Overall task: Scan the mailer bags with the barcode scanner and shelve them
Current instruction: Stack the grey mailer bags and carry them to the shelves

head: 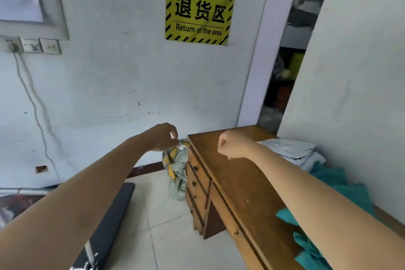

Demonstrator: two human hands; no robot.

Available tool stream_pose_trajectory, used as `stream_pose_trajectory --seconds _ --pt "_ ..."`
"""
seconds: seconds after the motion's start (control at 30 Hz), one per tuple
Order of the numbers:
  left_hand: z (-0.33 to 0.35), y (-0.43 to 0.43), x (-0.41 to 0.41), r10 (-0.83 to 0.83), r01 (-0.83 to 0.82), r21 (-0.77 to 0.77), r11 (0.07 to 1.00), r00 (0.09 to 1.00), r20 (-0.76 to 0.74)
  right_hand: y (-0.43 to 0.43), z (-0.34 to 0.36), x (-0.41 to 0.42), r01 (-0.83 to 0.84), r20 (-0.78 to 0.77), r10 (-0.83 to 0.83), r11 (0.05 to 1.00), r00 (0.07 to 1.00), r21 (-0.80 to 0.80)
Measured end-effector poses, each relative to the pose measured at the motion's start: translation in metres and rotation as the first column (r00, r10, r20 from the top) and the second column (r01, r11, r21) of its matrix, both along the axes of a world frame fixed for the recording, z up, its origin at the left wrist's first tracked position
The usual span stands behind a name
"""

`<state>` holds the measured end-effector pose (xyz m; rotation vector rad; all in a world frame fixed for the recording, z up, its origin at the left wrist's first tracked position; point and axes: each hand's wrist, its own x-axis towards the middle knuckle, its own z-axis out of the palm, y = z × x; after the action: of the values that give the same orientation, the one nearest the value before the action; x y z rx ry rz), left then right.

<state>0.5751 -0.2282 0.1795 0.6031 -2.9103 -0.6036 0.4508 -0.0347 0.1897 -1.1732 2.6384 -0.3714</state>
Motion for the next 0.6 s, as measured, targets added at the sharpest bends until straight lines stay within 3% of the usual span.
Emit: stream_pose_trajectory --seconds 0.17,0.3,0.47,0.6 --pt "-0.005 -0.018 -0.125 -0.308 0.308 0.013 0.951 0.951 -0.02 0.004 -0.036 -0.045 0.227 -0.005 -0.227 0.973 0.974 0.047" --pt "-0.018 -0.019 -0.198 -0.509 0.509 0.022 0.861 0.86 0.031 0.012 -0.049 -0.078 0.458 -0.009 -0.458 0.887 0.889 0.065" --pt "-0.042 -0.02 -0.267 -0.631 0.634 0.019 0.773 0.766 0.122 0.04 -0.071 -0.111 0.682 0.079 -0.698 0.714 0.712 0.158" --pt "-0.065 -0.009 -0.331 -0.652 0.639 0.134 0.757 0.752 0.097 0.068 -0.094 -0.144 0.837 0.219 -0.83 0.54 0.512 0.087"
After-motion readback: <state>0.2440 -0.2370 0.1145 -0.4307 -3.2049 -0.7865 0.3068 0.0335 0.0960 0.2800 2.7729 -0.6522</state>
